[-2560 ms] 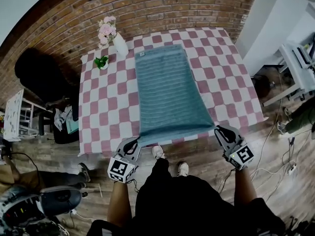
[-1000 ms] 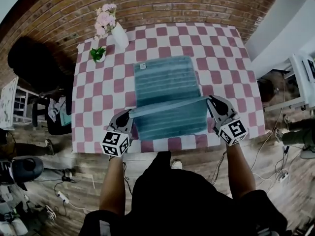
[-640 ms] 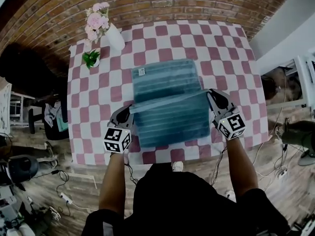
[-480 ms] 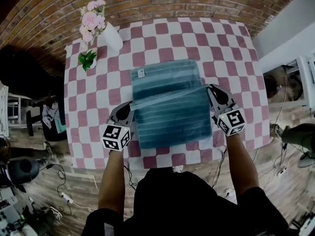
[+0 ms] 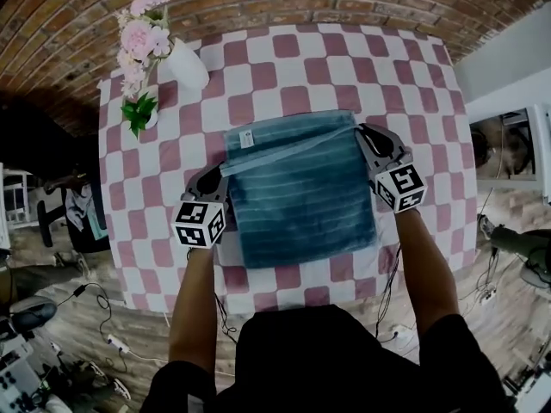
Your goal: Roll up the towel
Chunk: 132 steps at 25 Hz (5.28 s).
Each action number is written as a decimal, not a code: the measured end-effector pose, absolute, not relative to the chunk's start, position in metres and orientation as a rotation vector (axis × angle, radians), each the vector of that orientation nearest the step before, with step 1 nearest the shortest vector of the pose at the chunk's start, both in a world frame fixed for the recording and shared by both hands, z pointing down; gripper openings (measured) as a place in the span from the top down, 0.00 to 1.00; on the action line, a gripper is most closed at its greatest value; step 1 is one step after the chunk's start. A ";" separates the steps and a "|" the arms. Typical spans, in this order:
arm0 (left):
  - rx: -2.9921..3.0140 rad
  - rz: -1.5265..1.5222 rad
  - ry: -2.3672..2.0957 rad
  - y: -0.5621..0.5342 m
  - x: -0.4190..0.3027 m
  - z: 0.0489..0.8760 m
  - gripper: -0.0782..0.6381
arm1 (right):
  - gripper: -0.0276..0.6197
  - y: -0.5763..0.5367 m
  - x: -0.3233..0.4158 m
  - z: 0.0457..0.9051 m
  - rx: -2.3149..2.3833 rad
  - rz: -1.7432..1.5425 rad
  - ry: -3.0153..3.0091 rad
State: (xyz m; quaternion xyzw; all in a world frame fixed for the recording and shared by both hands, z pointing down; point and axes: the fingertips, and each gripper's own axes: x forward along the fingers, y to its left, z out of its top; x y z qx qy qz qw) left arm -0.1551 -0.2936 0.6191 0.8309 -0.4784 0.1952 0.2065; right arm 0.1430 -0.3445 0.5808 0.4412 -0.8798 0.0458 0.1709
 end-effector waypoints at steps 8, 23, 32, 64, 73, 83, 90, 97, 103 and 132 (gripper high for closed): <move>2.275 0.740 -1.351 -0.333 -0.155 0.649 0.87 | 0.89 -0.384 0.142 0.627 1.190 0.164 -2.304; 2.206 0.716 -1.543 -0.353 -0.184 0.626 0.61 | 0.82 -0.384 0.156 0.614 1.255 0.223 -2.223; 2.282 0.728 -1.456 -0.246 -0.167 0.607 0.62 | 0.79 -0.245 0.157 0.613 1.055 0.318 -2.259; 1.999 1.136 -1.388 -0.049 -0.127 0.666 0.88 | 0.92 -0.072 0.183 0.665 0.683 0.321 -2.194; 2.100 1.182 -1.385 -0.061 -0.165 0.643 0.89 | 0.92 -0.033 0.153 0.661 0.586 0.357 -2.229; 2.209 1.536 -1.276 -0.101 -0.264 0.640 0.89 | 0.92 0.044 0.023 0.634 0.405 0.270 -2.329; 2.270 1.476 -1.229 -0.086 -0.262 0.650 0.59 | 0.79 0.060 -0.002 0.638 0.352 0.237 -2.337; 2.640 1.378 -1.042 -0.004 -0.153 0.626 0.42 | 0.84 0.045 0.027 0.634 0.431 0.262 -2.354; 2.968 1.480 -0.564 0.053 -0.032 0.622 0.55 | 0.83 0.028 0.038 0.629 0.508 0.293 -2.394; 2.817 1.120 -0.771 0.032 0.017 0.578 0.88 | 0.57 0.002 0.096 0.640 0.475 -0.103 -2.295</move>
